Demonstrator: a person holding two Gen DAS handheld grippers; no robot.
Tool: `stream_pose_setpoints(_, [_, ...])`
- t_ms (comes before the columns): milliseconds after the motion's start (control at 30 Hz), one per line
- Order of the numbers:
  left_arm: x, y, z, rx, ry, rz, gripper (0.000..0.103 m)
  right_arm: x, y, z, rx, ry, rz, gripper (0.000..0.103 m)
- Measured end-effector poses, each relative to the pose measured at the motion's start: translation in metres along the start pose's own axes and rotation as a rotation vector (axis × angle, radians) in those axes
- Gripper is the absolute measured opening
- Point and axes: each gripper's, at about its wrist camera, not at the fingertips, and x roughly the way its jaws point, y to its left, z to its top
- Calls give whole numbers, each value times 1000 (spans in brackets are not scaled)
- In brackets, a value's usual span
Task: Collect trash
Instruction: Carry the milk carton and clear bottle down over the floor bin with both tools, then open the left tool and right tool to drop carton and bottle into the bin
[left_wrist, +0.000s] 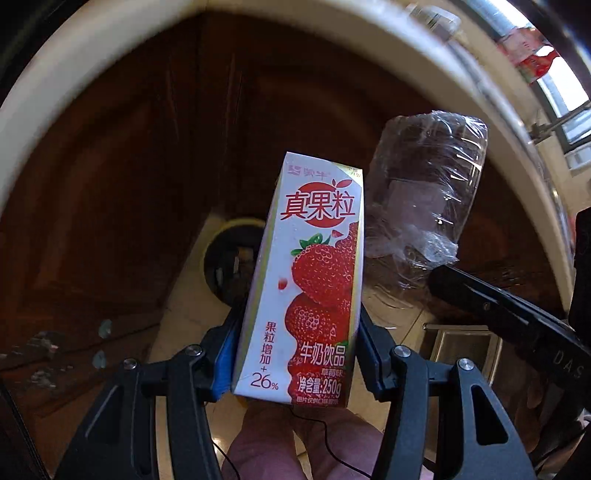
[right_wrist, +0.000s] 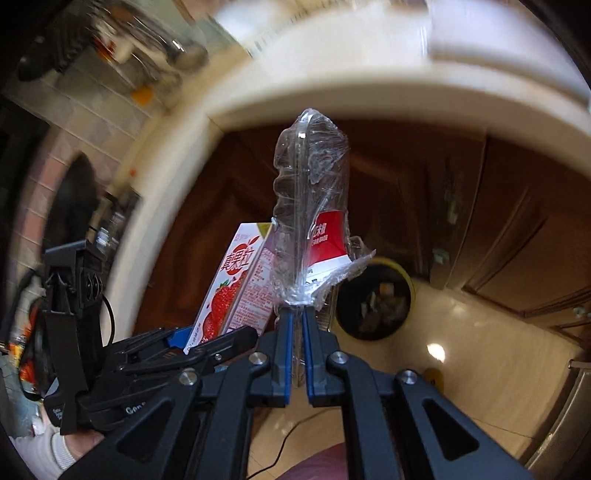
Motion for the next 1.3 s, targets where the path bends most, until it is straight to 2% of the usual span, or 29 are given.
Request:
stream_pose_setpoints(167, [111, 37, 1, -54, 84, 1, 54, 100, -48, -7, 8, 77, -51, 5])
stream_pose_setpoints(367, [224, 87, 12, -113, 170, 17, 54, 211, -91, -5, 11, 158, -80, 5])
stream_pose_setpoints(467, [272, 107, 19, -112, 232, 29, 55, 261, -109, -2, 21, 209, -93, 5])
stream_pose_setpoints(567, [295, 111, 15, -93, 249, 69, 55, 296, -120, 1, 32, 247, -100, 5])
stream_pose_setpoints(733, [304, 123, 22, -114, 245, 94, 57, 329, -132, 6, 54, 323, -100, 7])
stream_pose_setpoints(1033, [273, 125, 23, -96, 202, 101, 62, 350, -133, 9, 80, 407, -114, 8])
stream_pose_setpoints(1167, [264, 119, 17, -86, 202, 108, 62, 343, -128, 10, 54, 410, -122, 8])
stream_pose_setpoints(1300, [253, 118, 15, -84, 196, 106, 62, 319, -117, 15, 31, 394, -120, 8])
